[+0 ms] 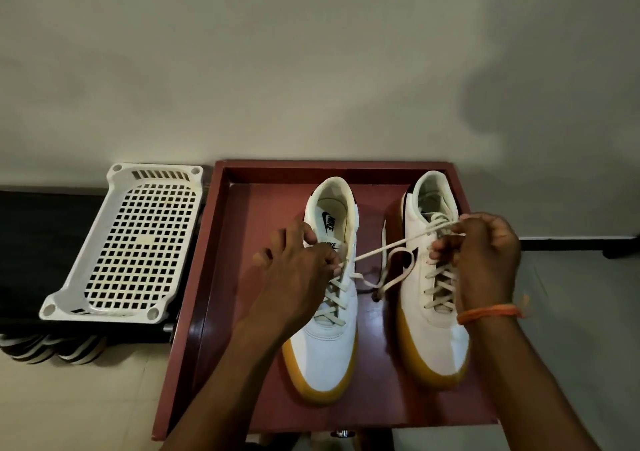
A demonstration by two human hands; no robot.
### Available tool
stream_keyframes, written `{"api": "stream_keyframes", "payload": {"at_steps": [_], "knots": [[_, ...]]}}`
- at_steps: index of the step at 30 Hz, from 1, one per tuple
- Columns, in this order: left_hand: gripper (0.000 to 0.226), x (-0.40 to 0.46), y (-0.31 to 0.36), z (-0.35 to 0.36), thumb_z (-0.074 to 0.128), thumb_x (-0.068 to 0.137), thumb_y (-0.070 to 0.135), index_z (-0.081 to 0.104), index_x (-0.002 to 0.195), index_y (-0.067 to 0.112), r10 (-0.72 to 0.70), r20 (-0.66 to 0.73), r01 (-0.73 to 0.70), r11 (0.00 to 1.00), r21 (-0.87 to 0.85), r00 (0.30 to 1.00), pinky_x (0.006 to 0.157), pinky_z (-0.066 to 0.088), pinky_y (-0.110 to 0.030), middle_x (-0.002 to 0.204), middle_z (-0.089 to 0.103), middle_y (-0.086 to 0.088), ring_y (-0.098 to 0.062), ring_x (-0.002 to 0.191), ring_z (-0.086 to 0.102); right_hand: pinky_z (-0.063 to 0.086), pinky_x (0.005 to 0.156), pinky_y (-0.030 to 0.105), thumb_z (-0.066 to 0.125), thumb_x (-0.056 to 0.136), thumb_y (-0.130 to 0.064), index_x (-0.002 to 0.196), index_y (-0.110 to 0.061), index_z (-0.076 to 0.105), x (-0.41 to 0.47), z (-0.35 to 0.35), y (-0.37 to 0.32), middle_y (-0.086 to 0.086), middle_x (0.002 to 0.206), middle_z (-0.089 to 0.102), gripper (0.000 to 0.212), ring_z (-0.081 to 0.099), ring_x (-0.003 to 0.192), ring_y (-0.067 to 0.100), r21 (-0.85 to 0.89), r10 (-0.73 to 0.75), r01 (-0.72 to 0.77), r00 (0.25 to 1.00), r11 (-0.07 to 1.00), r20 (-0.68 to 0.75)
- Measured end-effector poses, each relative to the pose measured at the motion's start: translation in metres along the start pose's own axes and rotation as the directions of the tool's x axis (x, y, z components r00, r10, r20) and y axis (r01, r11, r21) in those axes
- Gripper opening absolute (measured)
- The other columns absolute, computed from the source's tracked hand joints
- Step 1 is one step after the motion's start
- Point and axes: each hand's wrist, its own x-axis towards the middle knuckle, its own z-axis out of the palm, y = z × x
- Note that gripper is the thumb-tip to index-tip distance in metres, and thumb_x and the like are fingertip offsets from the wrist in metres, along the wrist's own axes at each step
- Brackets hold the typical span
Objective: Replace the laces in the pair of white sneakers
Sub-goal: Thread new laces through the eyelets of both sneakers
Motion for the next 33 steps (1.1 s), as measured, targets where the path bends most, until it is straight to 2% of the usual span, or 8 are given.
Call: {"api": "stream_keyframes", "payload": {"at_steps": [4,8,14,17,21,27,30,33], "knots": [[0.006,0.0,0.001,0.001,0.055,0.095,0.041,0.061,0.098,0.04,-0.029,0.047,0.034,0.994,-0.106,0.999,0.088,0.019,-0.032,0.113,0.028,0.016,-0.01,0.111,0.026,0.052,0.045,0.033,0.051,0.097,-0.004,0.097,-0.019,0.053,-0.023,0.021,0.017,0.011,0.092,0.068,0.014,0.063,0.05,0.027,-0.065,0.116,-0.101,0.951,0.993,0.287],[0.004,0.001,0.001,0.001,0.056,0.096,0.04,0.061,0.097,0.04,-0.035,0.047,0.04,0.992,-0.121,0.998,0.088,0.02,-0.032,0.112,0.028,0.015,-0.01,0.109,0.025,0.058,0.069,0.031,0.064,0.091,-0.009,0.111,-0.025,0.067,-0.041,0.031,0.04,-0.007,0.1,0.072,0.026,0.069,0.083,0.009,-0.321,-0.015,0.234,0.828,0.918,0.561],[0.013,0.001,-0.003,0.003,0.056,0.094,0.047,0.062,0.105,0.041,0.006,0.009,-0.006,0.998,-0.063,1.0,0.089,0.02,-0.032,0.112,0.025,0.016,-0.01,0.112,0.026,0.055,0.066,0.031,0.072,0.086,-0.014,0.078,-0.018,0.071,-0.034,0.026,0.04,-0.008,0.075,0.066,0.008,0.063,0.071,0.007,-0.387,-0.287,0.56,0.77,0.733,0.57],[0.017,0.003,-0.008,0.002,0.058,0.092,0.05,0.064,0.106,0.041,0.019,0.006,-0.019,0.999,-0.05,1.0,0.086,0.015,-0.032,0.11,0.024,0.017,-0.005,0.103,0.016,0.048,0.061,0.016,0.071,0.087,-0.011,0.081,-0.022,0.069,-0.015,0.012,0.023,-0.008,0.074,0.067,0.013,0.063,0.068,0.005,-0.408,-0.298,0.444,0.879,0.798,0.373],[0.016,0.006,-0.01,0.002,0.057,0.093,0.049,0.066,0.104,0.042,0.045,0.04,-0.042,0.997,-0.071,0.998,0.087,0.02,-0.033,0.11,0.026,0.017,-0.009,0.111,0.024,0.055,0.056,0.034,0.067,0.09,-0.012,0.09,-0.018,0.071,0.003,-0.004,0.014,0.004,0.077,0.07,0.007,0.064,0.054,0.011,-0.352,-0.244,0.246,0.968,0.903,0.052],[0.05,0.018,-0.033,-0.017,0.047,0.095,0.001,0.069,0.116,0.041,0.017,-0.141,-0.057,0.958,-0.28,0.99,0.094,0.041,-0.057,0.124,0.051,0.002,-0.023,0.122,0.044,0.058,0.071,0.025,0.067,0.09,-0.015,0.114,-0.021,0.071,-0.022,0.022,0.035,-0.001,0.129,0.053,0.025,0.067,0.084,0.014,-0.389,-0.174,0.407,0.842,0.826,0.511],[0.056,0.015,-0.041,-0.021,0.048,0.09,-0.016,0.067,0.126,0.023,0.173,-0.143,-0.209,0.931,-0.298,0.974,0.097,0.049,-0.05,0.139,0.053,-0.012,-0.019,0.126,0.046,0.052,0.071,0.018,0.069,0.087,-0.02,0.098,-0.016,0.076,-0.037,0.028,0.048,-0.008,0.095,0.065,0.013,0.061,0.076,0.002,-0.408,-0.197,0.527,0.76,0.746,0.62],[0.056,0.016,-0.045,-0.016,0.051,0.087,-0.018,0.064,0.13,0.014,0.291,-0.085,-0.303,0.903,-0.305,0.953,0.099,0.051,-0.038,0.142,0.05,-0.016,-0.027,0.129,0.05,0.055,0.06,0.026,0.069,0.087,-0.013,0.078,-0.013,0.073,-0.033,0.026,0.046,-0.008,0.068,0.068,0.01,0.064,0.064,0.006,-0.344,-0.16,0.426,0.791,0.837,0.59]]}}
